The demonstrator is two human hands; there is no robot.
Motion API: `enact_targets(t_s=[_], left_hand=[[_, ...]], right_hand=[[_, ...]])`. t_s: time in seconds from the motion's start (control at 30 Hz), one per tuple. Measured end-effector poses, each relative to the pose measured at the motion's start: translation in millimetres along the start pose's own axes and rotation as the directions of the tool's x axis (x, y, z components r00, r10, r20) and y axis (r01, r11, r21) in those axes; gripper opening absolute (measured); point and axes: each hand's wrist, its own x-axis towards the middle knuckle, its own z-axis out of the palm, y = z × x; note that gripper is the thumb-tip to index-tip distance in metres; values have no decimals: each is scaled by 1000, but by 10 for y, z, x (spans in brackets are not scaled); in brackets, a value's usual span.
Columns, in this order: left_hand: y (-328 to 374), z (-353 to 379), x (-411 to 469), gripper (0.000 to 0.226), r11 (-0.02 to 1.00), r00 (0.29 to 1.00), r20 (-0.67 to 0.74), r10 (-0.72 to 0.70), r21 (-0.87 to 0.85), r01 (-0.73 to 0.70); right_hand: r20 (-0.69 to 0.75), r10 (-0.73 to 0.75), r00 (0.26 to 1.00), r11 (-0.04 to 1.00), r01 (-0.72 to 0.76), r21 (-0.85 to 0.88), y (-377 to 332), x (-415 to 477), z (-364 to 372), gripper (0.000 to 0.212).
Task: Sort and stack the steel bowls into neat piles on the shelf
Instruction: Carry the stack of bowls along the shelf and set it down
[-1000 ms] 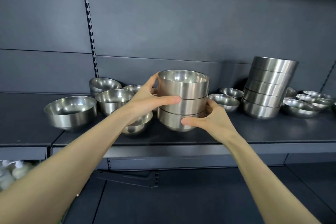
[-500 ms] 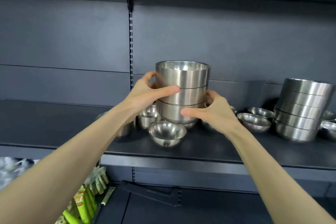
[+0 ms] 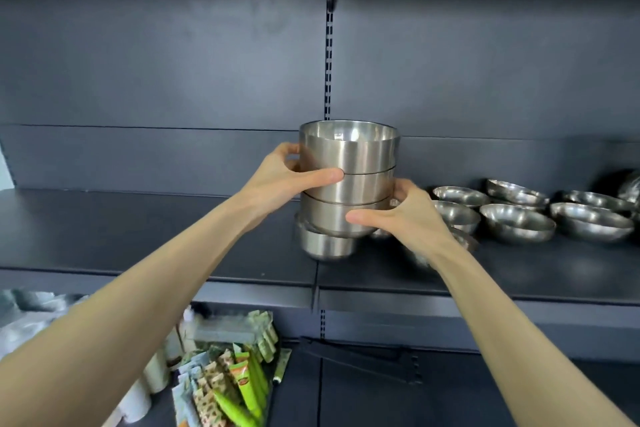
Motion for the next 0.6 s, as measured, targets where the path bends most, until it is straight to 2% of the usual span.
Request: enact_targets(t_s=[0.17, 0.3, 0.6], left_hand=[[-191, -130, 154, 90, 1000, 999, 44, -15, -18, 16], [-308, -122, 329, 91, 999, 998, 61, -20, -24, 22], [-585, -109, 540, 93, 999, 994, 102, -39, -18, 41]], right_hand=[[-26, 31, 999, 1000, -31, -2, 63, 119, 215, 72], [-55, 51, 997, 998, -53, -33, 178, 278, 258, 99], [-89, 106, 990, 989, -114, -97, 428, 422, 332, 97]])
